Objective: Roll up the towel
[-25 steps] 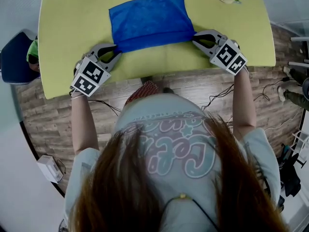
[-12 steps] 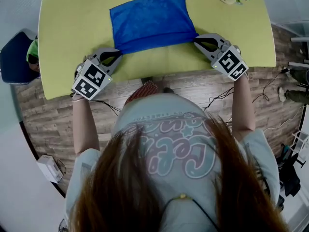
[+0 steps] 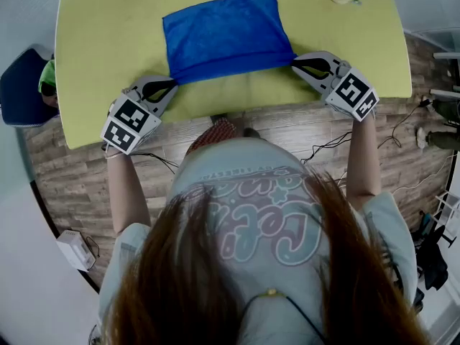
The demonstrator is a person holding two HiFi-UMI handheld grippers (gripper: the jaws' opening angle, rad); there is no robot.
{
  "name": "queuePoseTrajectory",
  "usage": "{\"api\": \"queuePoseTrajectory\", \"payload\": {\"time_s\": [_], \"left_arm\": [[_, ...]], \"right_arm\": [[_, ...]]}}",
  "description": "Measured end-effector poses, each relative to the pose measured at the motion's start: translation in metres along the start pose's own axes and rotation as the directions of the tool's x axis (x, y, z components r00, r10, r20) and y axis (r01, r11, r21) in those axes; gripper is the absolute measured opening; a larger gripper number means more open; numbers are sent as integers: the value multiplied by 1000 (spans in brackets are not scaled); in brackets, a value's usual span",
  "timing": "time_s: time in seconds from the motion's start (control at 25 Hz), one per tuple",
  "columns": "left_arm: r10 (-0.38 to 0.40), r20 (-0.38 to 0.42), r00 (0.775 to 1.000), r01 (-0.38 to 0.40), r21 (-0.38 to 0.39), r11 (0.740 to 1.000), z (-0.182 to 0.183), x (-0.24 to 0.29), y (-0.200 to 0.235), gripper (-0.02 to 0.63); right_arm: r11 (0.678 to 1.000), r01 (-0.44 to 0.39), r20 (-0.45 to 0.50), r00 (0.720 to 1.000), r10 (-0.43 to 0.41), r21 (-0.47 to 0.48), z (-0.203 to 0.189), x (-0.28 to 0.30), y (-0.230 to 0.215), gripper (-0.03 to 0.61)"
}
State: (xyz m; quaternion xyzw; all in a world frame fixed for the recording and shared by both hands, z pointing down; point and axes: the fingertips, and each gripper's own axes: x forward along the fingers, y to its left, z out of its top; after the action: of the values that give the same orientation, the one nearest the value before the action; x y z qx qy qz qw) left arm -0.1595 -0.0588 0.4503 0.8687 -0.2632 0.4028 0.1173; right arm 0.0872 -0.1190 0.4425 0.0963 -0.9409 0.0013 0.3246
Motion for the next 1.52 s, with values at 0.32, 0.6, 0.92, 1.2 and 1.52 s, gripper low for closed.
{"api": "queuePoseTrajectory", "payload": {"time_s": [0.32, 0.6, 0.92, 1.2, 1.52], "left_arm": [[-27, -5, 1000, 27, -37, 999, 7, 1, 16, 23], [-5, -9, 1000, 5, -54, 999, 7, 4, 31, 23], [35, -11, 999, -36, -23, 999, 11, 11, 47, 25], [102, 18, 995, -103, 35, 994, 13, 10, 57, 89], [170, 96, 981, -168, -32, 985, 12, 1, 73, 231]], "right_arm": [[998, -28, -2, 1000, 28, 56, 1, 9, -18, 19], [996, -13, 3, 1000, 13, 91, 4, 15, -33, 20], [997, 29, -29, 999, -27, 72, 3, 24, -49, 26], [989, 139, -36, 990, -137, 43, 2, 29, -58, 73], [974, 206, 25, 978, -209, 90, 1, 17, -71, 209]]}}
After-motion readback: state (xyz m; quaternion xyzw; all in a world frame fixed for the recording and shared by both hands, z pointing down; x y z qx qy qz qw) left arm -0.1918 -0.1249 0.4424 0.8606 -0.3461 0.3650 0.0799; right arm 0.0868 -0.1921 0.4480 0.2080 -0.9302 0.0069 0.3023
